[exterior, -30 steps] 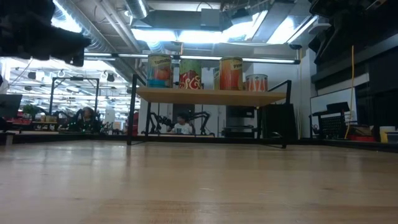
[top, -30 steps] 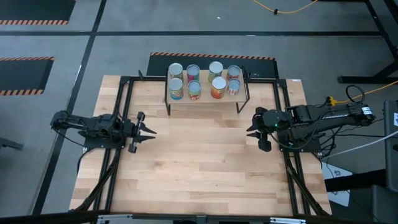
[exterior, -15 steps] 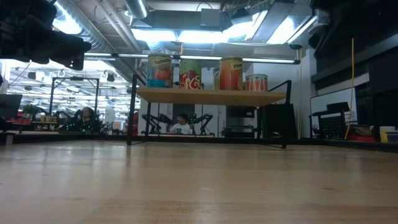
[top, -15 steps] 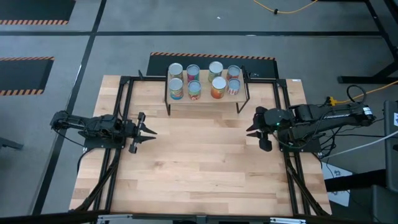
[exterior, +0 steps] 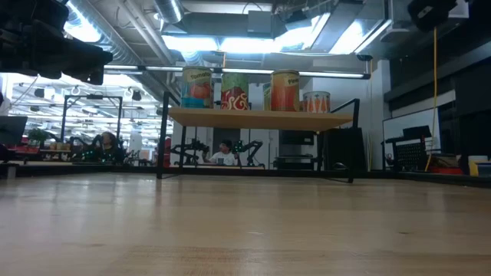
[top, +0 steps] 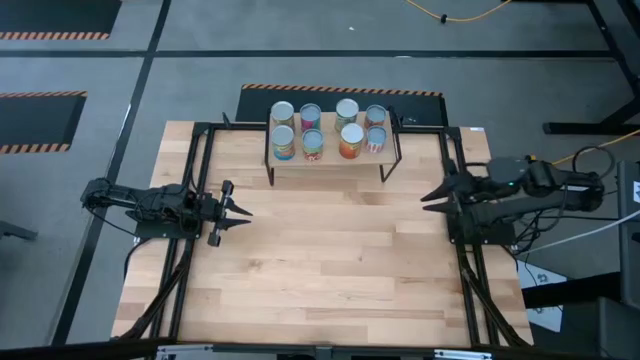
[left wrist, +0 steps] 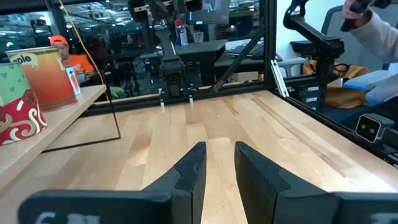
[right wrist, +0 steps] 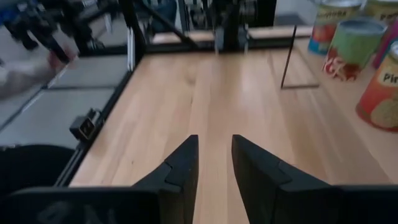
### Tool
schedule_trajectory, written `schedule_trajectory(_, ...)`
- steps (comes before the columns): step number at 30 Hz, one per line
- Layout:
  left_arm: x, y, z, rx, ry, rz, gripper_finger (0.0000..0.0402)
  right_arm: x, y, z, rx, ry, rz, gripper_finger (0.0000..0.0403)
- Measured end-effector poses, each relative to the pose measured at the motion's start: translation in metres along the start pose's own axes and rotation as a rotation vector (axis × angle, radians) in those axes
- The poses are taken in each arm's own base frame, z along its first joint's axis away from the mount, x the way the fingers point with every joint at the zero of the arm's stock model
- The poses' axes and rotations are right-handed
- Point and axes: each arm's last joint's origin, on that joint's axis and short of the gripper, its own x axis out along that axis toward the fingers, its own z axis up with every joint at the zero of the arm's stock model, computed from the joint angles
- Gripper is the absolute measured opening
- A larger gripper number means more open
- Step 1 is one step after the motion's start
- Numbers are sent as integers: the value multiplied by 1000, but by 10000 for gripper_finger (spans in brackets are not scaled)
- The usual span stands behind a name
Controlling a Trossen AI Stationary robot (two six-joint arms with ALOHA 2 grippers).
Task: Pick and place cans onto a shelf
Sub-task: Return to Home Position
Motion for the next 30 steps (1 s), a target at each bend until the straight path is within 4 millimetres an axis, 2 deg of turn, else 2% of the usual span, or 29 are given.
schedule_trajectory(6, 0, 0, 0, -7, 0, 0, 78, -5, -2, -24, -9, -149, 14, 101)
schedule_trajectory(15, 0, 0, 0, -7, 1, 0, 78, 10, -6, -59, -17, -238, 22, 101)
schedule_trajectory(24, 0, 0, 0, -8, 1, 0, 78, 28, -10, -82, -69, -324, 20, 101)
schedule_trajectory(30, 0, 0, 0, -8, 1, 0, 78, 29, -10, -90, -69, -333, 22, 101)
